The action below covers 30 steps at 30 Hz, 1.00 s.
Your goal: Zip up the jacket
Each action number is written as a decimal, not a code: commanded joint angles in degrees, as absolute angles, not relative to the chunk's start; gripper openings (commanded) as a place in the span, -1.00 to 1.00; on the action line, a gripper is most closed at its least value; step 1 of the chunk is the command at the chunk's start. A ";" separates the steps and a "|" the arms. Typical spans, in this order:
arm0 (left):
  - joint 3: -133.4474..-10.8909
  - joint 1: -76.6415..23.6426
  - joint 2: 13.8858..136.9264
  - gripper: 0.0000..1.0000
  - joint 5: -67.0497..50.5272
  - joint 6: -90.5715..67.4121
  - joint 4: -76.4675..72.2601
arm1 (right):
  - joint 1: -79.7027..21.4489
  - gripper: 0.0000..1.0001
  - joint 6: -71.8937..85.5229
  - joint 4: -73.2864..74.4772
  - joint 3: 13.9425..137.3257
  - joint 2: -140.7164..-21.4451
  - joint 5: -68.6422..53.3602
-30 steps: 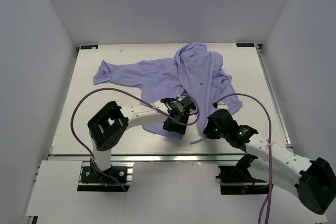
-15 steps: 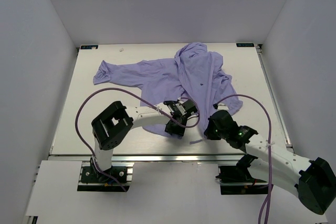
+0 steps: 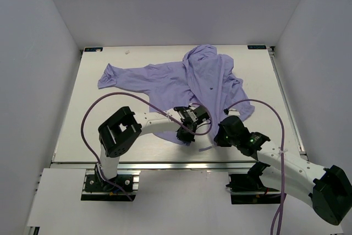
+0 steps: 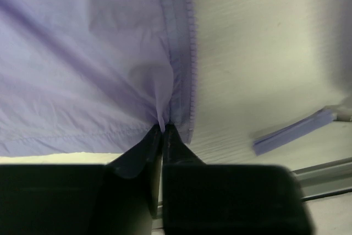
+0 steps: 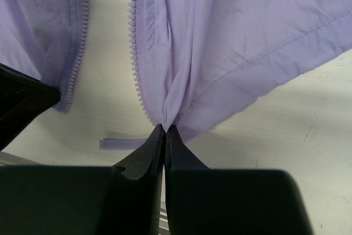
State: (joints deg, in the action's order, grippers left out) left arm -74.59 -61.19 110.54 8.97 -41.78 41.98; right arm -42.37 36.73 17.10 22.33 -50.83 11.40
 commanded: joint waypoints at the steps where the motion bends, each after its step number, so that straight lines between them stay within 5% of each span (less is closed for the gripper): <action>1: -72.95 -62.05 115.40 -0.98 7.56 -41.49 40.09 | -42.10 -1.00 36.83 14.77 22.41 -50.10 10.55; 20: -63.03 -61.61 80.35 -1.00 16.53 -37.71 17.68 | -41.66 -1.00 40.78 -6.32 22.24 -44.30 -2.28; 30: -57.05 -61.61 77.96 -1.00 17.93 -38.05 11.16 | -40.78 -1.00 50.19 -6.95 20.39 -40.70 2.28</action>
State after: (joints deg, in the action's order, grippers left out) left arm -57.71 -61.60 78.56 16.34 -38.09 14.11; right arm -41.41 46.87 -4.78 20.01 -42.33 0.23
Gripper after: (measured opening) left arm 0.008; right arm 0.022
